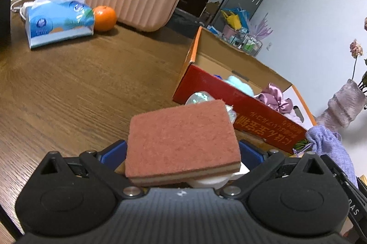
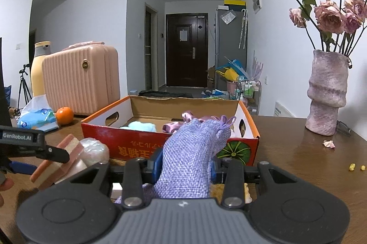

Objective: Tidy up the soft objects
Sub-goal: 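Grasp the lavender sachet with the right tool while left grasps the sponge, then carry the sachet and sponge with both tools over the cardboard box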

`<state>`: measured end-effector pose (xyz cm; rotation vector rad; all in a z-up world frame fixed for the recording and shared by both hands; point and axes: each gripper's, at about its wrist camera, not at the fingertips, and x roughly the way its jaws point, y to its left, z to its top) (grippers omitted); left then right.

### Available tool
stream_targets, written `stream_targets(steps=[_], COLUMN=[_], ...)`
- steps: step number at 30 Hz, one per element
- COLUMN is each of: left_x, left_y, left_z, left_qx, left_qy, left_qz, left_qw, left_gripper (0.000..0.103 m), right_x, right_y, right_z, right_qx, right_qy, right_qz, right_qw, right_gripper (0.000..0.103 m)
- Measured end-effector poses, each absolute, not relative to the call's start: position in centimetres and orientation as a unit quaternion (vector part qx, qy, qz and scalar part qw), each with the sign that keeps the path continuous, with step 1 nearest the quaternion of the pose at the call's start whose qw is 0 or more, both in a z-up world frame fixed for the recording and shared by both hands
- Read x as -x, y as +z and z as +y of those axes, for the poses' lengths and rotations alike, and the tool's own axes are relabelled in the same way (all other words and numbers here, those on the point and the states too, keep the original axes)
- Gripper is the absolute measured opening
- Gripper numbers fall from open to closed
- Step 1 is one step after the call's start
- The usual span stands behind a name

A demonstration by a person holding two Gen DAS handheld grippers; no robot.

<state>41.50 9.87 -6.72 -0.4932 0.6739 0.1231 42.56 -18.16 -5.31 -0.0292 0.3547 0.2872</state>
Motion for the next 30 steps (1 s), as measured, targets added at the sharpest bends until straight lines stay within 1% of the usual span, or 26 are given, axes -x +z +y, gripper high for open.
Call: stream_targets(steps=[6, 17, 25, 30], left_x=[-41.8, -41.9, -41.2, -40.4], left_y=[-7.5, -7.3, -6.7, -5.7], left_z=[10.2, 8.9, 8.7, 8.2], left_qx=[0.250, 0.192, 0.173, 0.148], left_qy=[0.054, 0.029, 0.030, 0.028], left_qz=[0.335, 0.329, 0.316, 0.290], left_qw=[0.907, 0.924, 0.932, 0.945], left_gripper=[0.103, 0.100, 0.100, 0.100], right_x=[-42.5, -42.4, -42.2, -42.1], right_y=[-5.4, -5.5, -5.4, -5.2], right_z=[-18.2, -18.1, -18.4, -18.7], right_qx=[0.015, 0.014, 0.013, 0.008], right_qy=[0.144, 0.149, 0.151, 0.154], right_qz=[0.177, 0.177, 0.172, 0.166], right_qw=[0.974, 0.973, 0.973, 0.974], right_gripper=[0.037, 0.037, 0.037, 0.037])
